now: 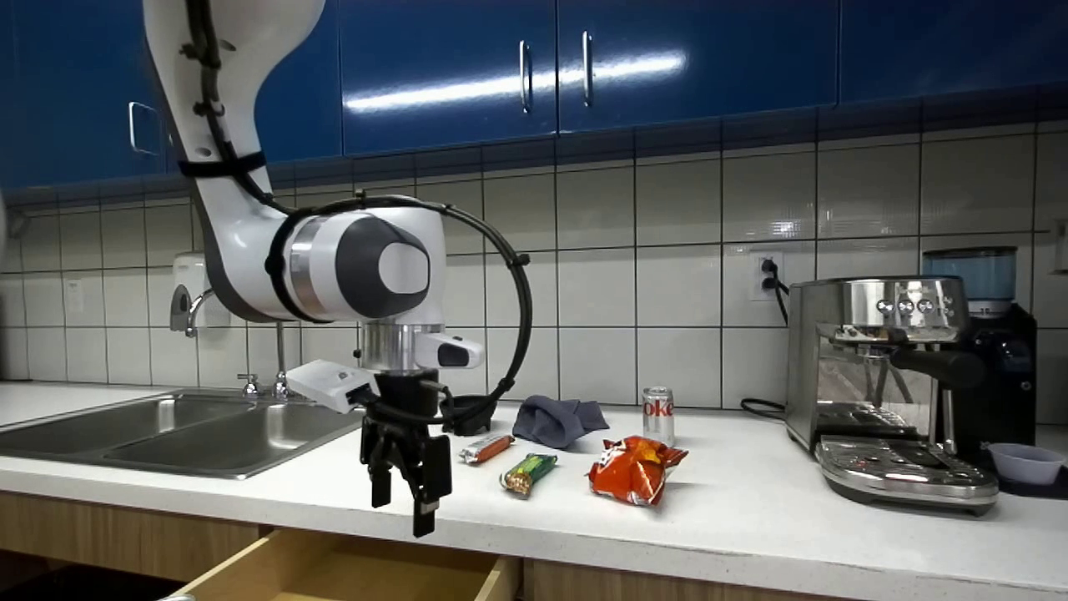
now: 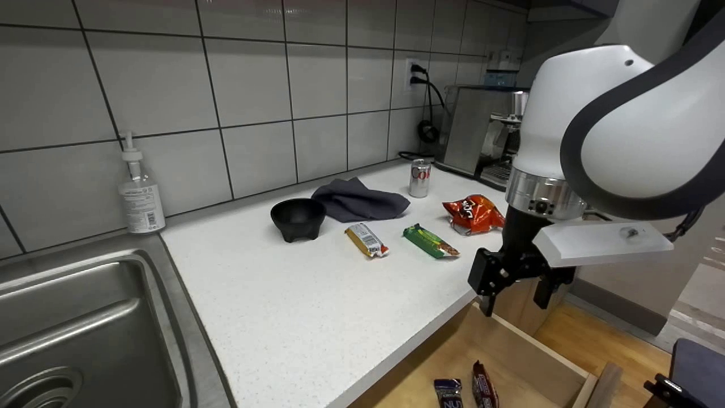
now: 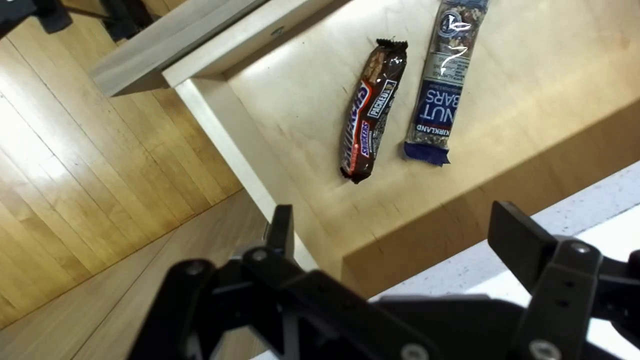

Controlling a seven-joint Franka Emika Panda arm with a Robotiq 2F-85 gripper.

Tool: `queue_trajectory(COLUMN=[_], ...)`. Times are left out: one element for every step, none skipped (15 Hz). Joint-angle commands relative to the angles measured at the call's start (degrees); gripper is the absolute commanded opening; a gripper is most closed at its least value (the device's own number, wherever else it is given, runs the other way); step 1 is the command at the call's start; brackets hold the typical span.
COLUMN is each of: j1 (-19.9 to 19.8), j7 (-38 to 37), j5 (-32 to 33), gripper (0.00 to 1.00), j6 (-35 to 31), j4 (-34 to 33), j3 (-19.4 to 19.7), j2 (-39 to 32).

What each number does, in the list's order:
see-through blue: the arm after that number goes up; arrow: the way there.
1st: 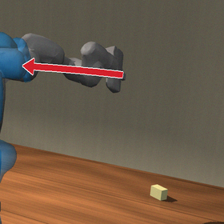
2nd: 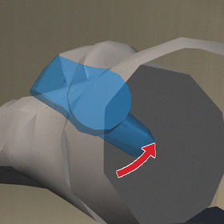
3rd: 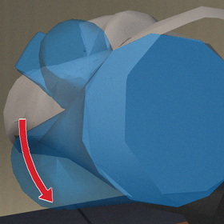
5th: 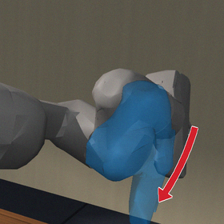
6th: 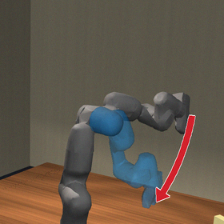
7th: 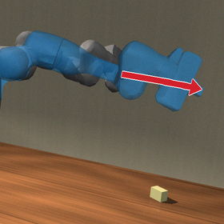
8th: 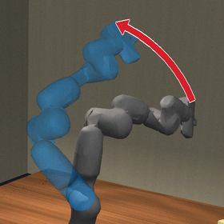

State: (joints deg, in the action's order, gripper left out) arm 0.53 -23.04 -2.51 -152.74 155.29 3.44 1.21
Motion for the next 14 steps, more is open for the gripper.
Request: queue_trajectory(j1=[-2.8,-3.2,-3.7,-4.0,-4.4,-4.7,-4.9,-5.1,-5.2,-5.3,-5.3,-5.4,-5.4,-5.4], j7=[9.8,12.2,14.7,16.7,18.5,20.1,21.9,23.2,23.7,24.1,24.7,25.1,25.7,26.0], j5=[0.3,0.0,-0.3,-0.4,-0.3,-0.4,-0.8,-0.9,-0.5,-0.2,-0.3,-0.4,-0.9,-1.1], gripper=[1.0,1.0,1.0,1.0,1.0,1.0,1.0,1.0,1.0,1.0,1.0,1.0,1.0,1.0], j6=[4.2,4.6,5.0,5.5,6.0,6.5,6.8,7.4,7.6,7.7,7.6,7.4,7.3,7.3], j4=[-1.2,-1.7,-2.1,-2.8,-3.4,-4.2,-5.1,-6.0,-7.0,-8.0,-8.9,-9.8,-10.9,-11.9], j3=[1.1,1.5,1.9,2.2,2.5,2.8,3.0,3.1,3.3,3.4,3.3,3.3,3.3,3.3], j2=[1.9,1.8,1.7,1.6,1.4,1.2,0.7,0.2,-0.7,-1.4,-2.1,-2.9,-4.0,-4.9])
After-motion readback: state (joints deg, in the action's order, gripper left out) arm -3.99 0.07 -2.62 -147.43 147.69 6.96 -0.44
